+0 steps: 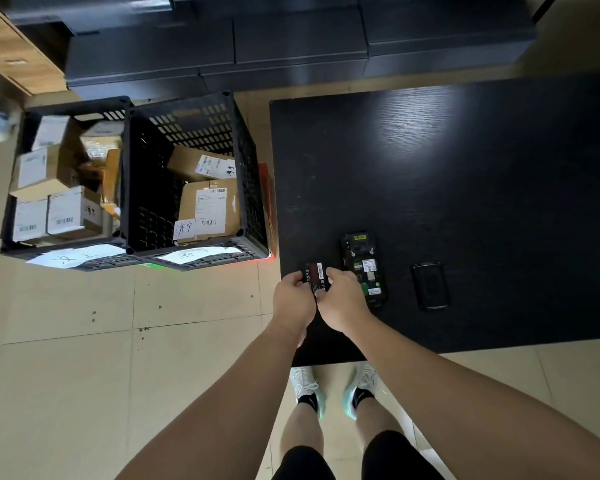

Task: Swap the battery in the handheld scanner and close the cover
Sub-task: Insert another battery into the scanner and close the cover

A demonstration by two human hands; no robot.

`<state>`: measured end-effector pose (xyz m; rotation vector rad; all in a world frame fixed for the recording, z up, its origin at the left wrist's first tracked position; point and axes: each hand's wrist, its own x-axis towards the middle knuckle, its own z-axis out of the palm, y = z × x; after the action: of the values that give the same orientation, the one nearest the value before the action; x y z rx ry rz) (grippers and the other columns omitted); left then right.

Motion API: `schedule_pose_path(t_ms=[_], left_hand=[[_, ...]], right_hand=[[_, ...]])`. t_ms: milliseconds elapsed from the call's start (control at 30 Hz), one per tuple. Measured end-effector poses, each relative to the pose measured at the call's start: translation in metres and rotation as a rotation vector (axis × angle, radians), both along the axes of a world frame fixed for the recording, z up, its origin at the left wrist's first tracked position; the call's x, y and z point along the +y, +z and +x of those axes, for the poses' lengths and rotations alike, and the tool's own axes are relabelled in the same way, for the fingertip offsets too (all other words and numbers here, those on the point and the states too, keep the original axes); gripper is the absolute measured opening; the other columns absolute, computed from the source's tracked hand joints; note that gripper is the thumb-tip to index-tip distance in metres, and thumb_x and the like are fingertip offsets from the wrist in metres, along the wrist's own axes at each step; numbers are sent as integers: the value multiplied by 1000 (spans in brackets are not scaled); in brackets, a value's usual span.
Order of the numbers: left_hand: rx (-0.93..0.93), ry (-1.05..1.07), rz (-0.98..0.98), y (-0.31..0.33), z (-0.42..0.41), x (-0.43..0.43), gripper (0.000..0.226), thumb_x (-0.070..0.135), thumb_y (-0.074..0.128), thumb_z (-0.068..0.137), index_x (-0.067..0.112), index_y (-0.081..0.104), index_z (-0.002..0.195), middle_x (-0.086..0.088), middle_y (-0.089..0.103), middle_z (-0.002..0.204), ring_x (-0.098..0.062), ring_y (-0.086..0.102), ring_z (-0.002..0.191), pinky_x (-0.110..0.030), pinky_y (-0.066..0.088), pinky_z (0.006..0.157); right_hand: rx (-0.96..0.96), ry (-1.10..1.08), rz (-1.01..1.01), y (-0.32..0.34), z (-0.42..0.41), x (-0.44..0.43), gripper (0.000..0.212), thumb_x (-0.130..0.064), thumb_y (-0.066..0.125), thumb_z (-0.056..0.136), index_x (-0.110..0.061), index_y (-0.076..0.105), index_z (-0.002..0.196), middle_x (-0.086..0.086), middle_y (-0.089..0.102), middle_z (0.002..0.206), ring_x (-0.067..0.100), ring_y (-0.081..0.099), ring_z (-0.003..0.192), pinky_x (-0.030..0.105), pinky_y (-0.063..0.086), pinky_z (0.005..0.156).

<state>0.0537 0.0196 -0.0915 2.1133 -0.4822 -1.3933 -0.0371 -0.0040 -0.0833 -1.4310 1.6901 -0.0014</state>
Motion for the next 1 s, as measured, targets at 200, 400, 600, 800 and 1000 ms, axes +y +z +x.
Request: schedule_pose_path(t_ms=[200, 400, 600, 800, 1000], left_hand=[[-28, 78, -22, 6, -2, 4, 36, 6, 54, 92, 10, 66, 126, -4, 72, 100, -17, 65, 87, -25, 49, 73], [-61, 60, -103, 28, -27, -1, 31, 7, 61, 92, 13, 67, 122, -1, 71, 101, -17, 67, 93, -32, 55, 88], [-62, 9, -118, 32, -65, 0, 38, 2, 65, 87, 17, 66, 122, 3, 71, 104, -4, 65, 89, -13, 47, 69], [-50, -15, -83, 28, -95, 7, 50, -4, 65, 80, 17, 65, 126, 5, 73, 103, -9, 69, 95, -29, 57, 87], [-100, -66, -88, 23, -101, 7, 51, -8, 61, 81, 15, 66, 126, 5, 72, 103, -8, 67, 92, -19, 49, 79]], right_hand=[[-77, -43, -39, 7, -7, 1, 39, -6, 60, 91, -17, 58, 128, 8, 48, 129, 21, 57, 108, 20, 38, 84], [-120, -84, -61, 20, -36, -3, 50, -6, 63, 88, -20, 56, 135, 5, 51, 131, 15, 60, 111, 16, 39, 89], [-128, -81, -66, 26, -80, -7, 53, -1, 64, 85, -17, 55, 135, 4, 49, 129, 14, 60, 105, 19, 46, 90], [-133, -17, -62, 19, -115, -5, 52, 2, 63, 83, -20, 59, 130, 2, 52, 120, 14, 60, 99, 20, 45, 88], [-141, 25, -56, 7, -125, -9, 47, -2, 66, 84, -23, 63, 127, 3, 55, 118, 12, 62, 92, 20, 46, 85]])
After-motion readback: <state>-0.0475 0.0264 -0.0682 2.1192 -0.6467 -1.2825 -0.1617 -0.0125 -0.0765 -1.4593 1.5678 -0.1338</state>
